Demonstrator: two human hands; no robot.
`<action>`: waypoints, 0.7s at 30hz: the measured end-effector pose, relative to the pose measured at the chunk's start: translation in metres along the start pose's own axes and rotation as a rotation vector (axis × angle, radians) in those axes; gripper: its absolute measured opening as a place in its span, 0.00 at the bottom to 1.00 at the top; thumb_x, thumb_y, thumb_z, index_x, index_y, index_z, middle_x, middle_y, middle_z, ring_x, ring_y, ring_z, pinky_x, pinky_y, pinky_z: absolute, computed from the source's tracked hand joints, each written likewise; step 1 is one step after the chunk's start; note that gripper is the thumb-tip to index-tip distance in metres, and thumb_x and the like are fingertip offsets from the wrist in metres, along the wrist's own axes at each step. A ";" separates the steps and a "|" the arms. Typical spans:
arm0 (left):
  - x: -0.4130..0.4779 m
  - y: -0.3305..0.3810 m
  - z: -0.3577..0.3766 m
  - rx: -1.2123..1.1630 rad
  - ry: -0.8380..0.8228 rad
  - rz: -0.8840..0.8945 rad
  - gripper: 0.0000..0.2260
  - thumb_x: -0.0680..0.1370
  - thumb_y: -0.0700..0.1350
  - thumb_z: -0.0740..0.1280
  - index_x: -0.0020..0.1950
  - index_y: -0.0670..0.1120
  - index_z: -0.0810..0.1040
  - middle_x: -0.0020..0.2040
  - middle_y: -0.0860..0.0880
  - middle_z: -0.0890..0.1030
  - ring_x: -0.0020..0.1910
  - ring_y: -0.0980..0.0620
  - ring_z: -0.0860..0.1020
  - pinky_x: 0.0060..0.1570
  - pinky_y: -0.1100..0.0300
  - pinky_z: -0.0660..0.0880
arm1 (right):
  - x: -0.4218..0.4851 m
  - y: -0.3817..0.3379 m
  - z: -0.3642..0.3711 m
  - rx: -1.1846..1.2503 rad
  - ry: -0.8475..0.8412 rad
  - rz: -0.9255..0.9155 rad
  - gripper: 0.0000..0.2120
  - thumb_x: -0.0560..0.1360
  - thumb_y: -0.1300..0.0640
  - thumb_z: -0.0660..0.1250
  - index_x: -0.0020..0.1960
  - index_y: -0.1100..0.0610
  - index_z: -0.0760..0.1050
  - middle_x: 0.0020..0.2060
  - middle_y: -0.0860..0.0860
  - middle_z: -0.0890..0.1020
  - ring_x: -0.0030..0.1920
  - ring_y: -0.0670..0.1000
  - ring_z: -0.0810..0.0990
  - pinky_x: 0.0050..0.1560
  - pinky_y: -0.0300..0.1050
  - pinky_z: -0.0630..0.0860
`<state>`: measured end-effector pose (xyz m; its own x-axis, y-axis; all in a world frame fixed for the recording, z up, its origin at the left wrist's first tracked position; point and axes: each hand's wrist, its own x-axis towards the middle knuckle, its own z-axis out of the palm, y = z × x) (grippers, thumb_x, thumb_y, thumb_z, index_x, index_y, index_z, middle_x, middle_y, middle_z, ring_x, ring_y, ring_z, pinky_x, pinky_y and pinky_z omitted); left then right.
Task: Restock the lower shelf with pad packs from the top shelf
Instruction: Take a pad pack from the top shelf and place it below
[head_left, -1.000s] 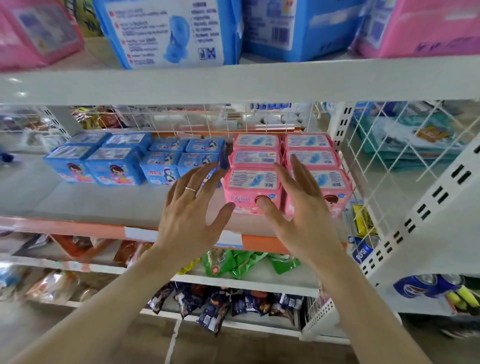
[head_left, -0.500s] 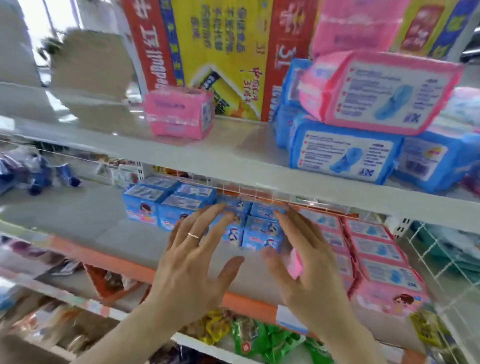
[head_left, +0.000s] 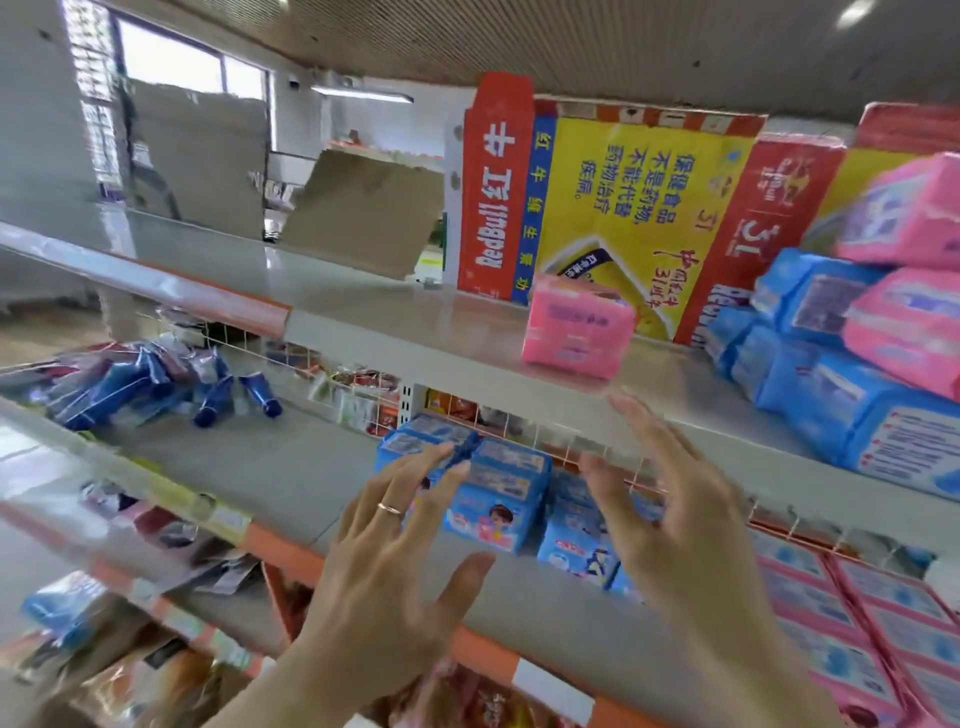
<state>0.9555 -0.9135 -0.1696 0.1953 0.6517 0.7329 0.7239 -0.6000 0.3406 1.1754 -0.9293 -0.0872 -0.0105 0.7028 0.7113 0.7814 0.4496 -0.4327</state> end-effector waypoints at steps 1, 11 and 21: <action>0.003 -0.007 -0.005 0.014 -0.005 0.005 0.28 0.80 0.64 0.58 0.75 0.50 0.68 0.76 0.54 0.65 0.71 0.49 0.68 0.66 0.45 0.71 | 0.012 -0.008 0.003 -0.025 0.024 -0.020 0.30 0.75 0.38 0.62 0.73 0.50 0.71 0.68 0.39 0.71 0.69 0.39 0.68 0.68 0.25 0.57; 0.051 -0.033 -0.047 0.004 0.073 0.039 0.28 0.80 0.65 0.56 0.75 0.52 0.64 0.76 0.52 0.66 0.74 0.50 0.64 0.72 0.50 0.61 | 0.137 -0.031 0.049 -0.386 -0.017 0.355 0.44 0.71 0.28 0.64 0.79 0.44 0.52 0.80 0.56 0.45 0.76 0.68 0.55 0.69 0.69 0.63; 0.024 -0.062 -0.055 -0.064 0.056 -0.015 0.28 0.80 0.65 0.57 0.78 0.58 0.60 0.78 0.59 0.61 0.76 0.53 0.62 0.70 0.48 0.69 | 0.151 -0.010 0.081 -0.414 0.015 0.450 0.32 0.72 0.43 0.70 0.74 0.40 0.64 0.73 0.57 0.56 0.67 0.71 0.63 0.62 0.65 0.73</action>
<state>0.8790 -0.8863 -0.1412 0.1460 0.6349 0.7587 0.6823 -0.6199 0.3876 1.1156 -0.7828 -0.0204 0.3835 0.7651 0.5172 0.8846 -0.1435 -0.4437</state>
